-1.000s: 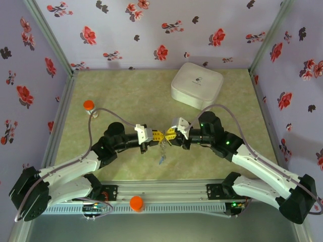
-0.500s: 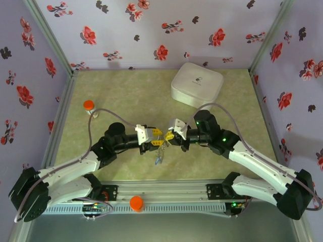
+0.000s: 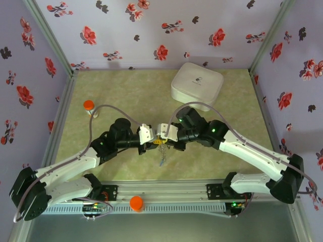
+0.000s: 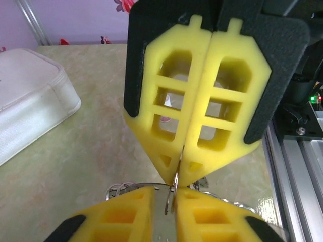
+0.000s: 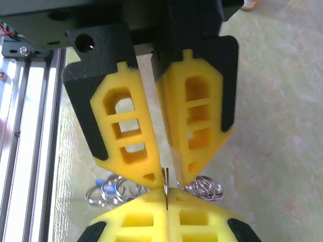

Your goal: Put the keys on the keyring

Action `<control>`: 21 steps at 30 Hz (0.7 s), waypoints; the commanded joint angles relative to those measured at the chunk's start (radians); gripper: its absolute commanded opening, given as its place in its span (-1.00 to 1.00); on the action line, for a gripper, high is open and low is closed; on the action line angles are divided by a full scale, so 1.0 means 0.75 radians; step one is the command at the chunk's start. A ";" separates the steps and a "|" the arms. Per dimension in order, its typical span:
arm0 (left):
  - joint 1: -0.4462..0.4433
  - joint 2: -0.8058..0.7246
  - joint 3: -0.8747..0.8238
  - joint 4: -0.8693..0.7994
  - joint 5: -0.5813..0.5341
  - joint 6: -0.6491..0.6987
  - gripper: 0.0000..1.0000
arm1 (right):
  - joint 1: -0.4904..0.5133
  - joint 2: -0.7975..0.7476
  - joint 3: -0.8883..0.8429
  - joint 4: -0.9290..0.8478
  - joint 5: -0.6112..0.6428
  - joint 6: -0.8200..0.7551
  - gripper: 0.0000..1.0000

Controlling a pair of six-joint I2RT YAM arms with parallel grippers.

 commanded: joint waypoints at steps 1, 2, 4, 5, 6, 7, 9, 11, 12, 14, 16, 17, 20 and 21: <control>-0.006 -0.001 0.031 -0.024 -0.012 0.039 -0.80 | 0.017 0.014 0.060 -0.050 0.040 -0.031 -1.00; -0.006 -0.001 0.029 -0.020 -0.012 0.039 -0.87 | 0.020 0.017 0.061 -0.046 0.034 -0.022 -1.00; -0.006 -0.002 0.026 -0.012 -0.011 0.037 -1.00 | 0.019 0.011 0.054 -0.026 0.013 0.005 -1.00; -0.006 -0.004 0.026 -0.006 -0.013 0.037 -1.00 | 0.020 0.003 0.041 -0.003 0.009 0.030 -1.00; -0.006 -0.007 0.022 0.004 -0.011 0.037 -1.00 | 0.017 -0.007 0.022 0.025 -0.001 0.049 -1.00; -0.006 -0.011 0.015 0.021 -0.011 0.035 -1.00 | 0.009 -0.023 -0.002 0.060 -0.014 0.067 -0.80; -0.007 -0.021 -0.017 0.098 -0.012 0.022 -1.00 | -0.044 -0.078 -0.089 0.164 -0.096 0.118 -0.56; -0.006 -0.031 -0.054 0.200 -0.006 -0.008 -1.00 | -0.126 -0.142 -0.169 0.276 -0.240 0.187 -0.52; -0.006 -0.034 -0.072 0.253 0.005 -0.026 -1.00 | -0.163 -0.172 -0.213 0.338 -0.322 0.221 -0.51; -0.007 -0.032 -0.097 0.354 0.032 -0.071 -1.00 | -0.187 -0.221 -0.286 0.455 -0.389 0.279 -0.50; -0.006 -0.028 -0.114 0.430 0.065 -0.106 -1.00 | -0.187 -0.245 -0.350 0.554 -0.408 0.341 -0.51; -0.006 -0.026 -0.118 0.469 0.082 -0.120 -1.00 | -0.188 -0.249 -0.369 0.574 -0.407 0.357 -0.52; -0.004 -0.024 -0.129 0.526 0.110 -0.151 -1.00 | -0.188 -0.276 -0.411 0.617 -0.374 0.387 -0.56; -0.003 -0.023 -0.133 0.539 0.117 -0.157 -1.00 | -0.188 -0.286 -0.425 0.631 -0.372 0.394 -0.58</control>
